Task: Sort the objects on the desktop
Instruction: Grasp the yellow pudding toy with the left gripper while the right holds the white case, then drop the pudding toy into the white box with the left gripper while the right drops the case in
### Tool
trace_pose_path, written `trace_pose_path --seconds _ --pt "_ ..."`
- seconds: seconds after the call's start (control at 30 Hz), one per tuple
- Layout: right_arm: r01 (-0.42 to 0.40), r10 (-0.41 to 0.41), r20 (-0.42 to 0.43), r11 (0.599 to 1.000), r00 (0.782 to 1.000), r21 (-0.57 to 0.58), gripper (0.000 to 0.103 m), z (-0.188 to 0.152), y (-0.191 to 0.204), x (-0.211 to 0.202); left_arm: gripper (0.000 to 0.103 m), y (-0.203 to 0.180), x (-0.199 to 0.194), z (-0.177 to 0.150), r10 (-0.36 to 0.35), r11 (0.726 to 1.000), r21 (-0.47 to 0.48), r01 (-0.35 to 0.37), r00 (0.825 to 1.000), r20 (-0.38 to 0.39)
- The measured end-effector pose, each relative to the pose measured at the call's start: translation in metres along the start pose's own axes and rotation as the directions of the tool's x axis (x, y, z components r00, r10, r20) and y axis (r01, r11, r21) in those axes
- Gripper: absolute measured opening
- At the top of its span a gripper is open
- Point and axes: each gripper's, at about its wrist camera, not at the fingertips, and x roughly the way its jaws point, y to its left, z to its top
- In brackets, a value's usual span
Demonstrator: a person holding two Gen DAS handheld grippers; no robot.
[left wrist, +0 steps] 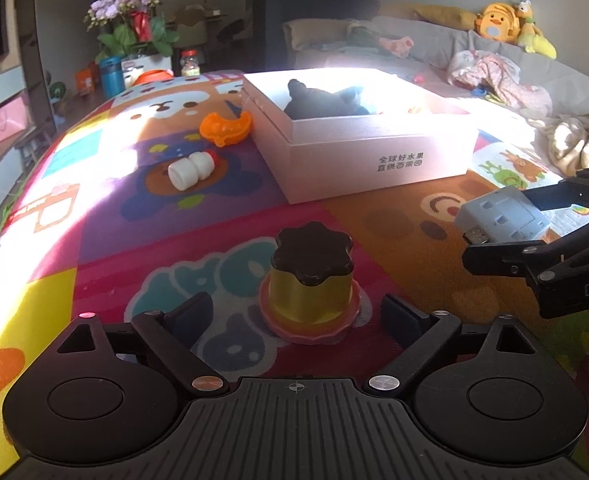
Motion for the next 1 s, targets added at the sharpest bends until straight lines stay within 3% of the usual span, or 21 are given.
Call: trace_pose_path --seconds 0.2,0.37,0.5,0.63,0.73,0.83,1.0 --pt "-0.003 0.003 -0.008 1.000 1.000 -0.011 0.092 -0.006 0.002 -0.007 0.086 -0.010 0.005 0.005 -0.010 0.999 0.037 0.010 1.000 0.000" --pt "-0.010 0.010 -0.011 1.000 1.000 -0.008 0.092 -0.009 -0.001 -0.015 0.061 -0.020 0.000 0.006 -0.022 0.998 0.054 0.022 1.000 0.003" --pt "-0.016 0.016 -0.004 0.999 1.000 -0.031 0.092 -0.015 -0.002 -0.026 0.061 -0.031 -0.007 0.001 0.020 0.997 0.074 -0.020 1.000 0.011" --pt "-0.045 0.045 0.004 0.998 0.999 -0.049 0.092 -0.018 -0.006 -0.044 0.061 -0.039 -0.024 -0.003 -0.019 0.997 0.079 0.019 1.000 -0.001" --pt "-0.145 0.145 0.000 0.989 0.989 -0.007 0.092 -0.010 -0.016 -0.067 0.061 -0.044 -0.051 0.004 -0.059 0.996 0.076 0.056 0.998 0.034" --pt "-0.221 0.219 0.078 0.975 0.973 0.019 0.092 0.012 -0.025 -0.098 0.061 -0.045 -0.076 0.028 -0.060 0.995 0.081 0.050 0.991 0.122" --pt "-0.128 0.138 0.225 0.990 0.964 -0.060 0.092 0.056 -0.031 -0.129 0.061 -0.049 -0.078 0.081 -0.007 0.991 0.131 -0.025 0.971 0.239"
